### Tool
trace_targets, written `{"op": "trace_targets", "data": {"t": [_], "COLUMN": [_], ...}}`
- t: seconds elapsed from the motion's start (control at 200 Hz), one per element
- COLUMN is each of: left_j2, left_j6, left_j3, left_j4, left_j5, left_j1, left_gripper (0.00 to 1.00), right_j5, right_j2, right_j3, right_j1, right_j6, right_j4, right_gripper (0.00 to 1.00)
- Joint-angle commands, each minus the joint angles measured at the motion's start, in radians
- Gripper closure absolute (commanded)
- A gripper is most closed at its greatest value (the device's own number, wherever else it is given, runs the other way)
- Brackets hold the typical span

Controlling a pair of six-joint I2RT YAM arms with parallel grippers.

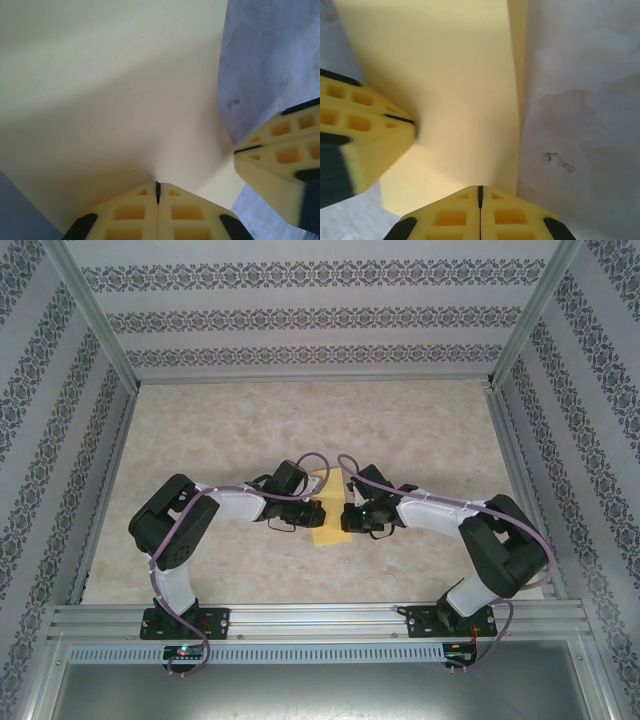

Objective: Fold a paper plane with a square sheet of paper (fold left side to right side)
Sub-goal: Hold the square sheet of paper at the center of the table.

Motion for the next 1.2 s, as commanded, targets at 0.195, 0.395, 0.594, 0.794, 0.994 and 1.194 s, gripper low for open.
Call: {"op": "trace_targets", "data": {"t": [0.195, 0.395, 0.594, 0.794, 0.994, 1.194], "left_j2": [-0.027, -0.001, 0.039, 0.056, 0.079, 0.087], "left_j6": [0.019, 0.003, -0.012, -0.029, -0.059, -0.066], "left_j3": [0.075, 0.100, 0.086, 0.062, 0.053, 0.041], "left_j4": [-0.102, -0.065, 0.006, 0.054, 0.092, 0.104], "left_j5": [-0.022, -0.029, -0.043, -0.073, -0.106, -0.141], "left_j1": [0.001, 0.029, 0.048, 0.066, 0.089, 0.105], "left_gripper": [0.92, 0.90, 0.90, 0.90, 0.90, 0.90], "right_j5": [0.045, 0.051, 0.063, 0.080, 0.082, 0.082], "right_j2": [0.065, 0.078, 0.080, 0.077, 0.098, 0.097], "right_j3": [-0.009, -0.013, -0.005, -0.001, 0.008, 0.004], "right_j1": [0.011, 0.010, 0.011, 0.010, 0.011, 0.010], "right_j6": [-0.020, -0.029, -0.037, -0.051, -0.064, -0.071], "right_j4": [-0.074, -0.083, -0.100, -0.128, -0.156, -0.164], "right_gripper": [0.95, 0.95, 0.95, 0.95, 0.95, 0.96]}}
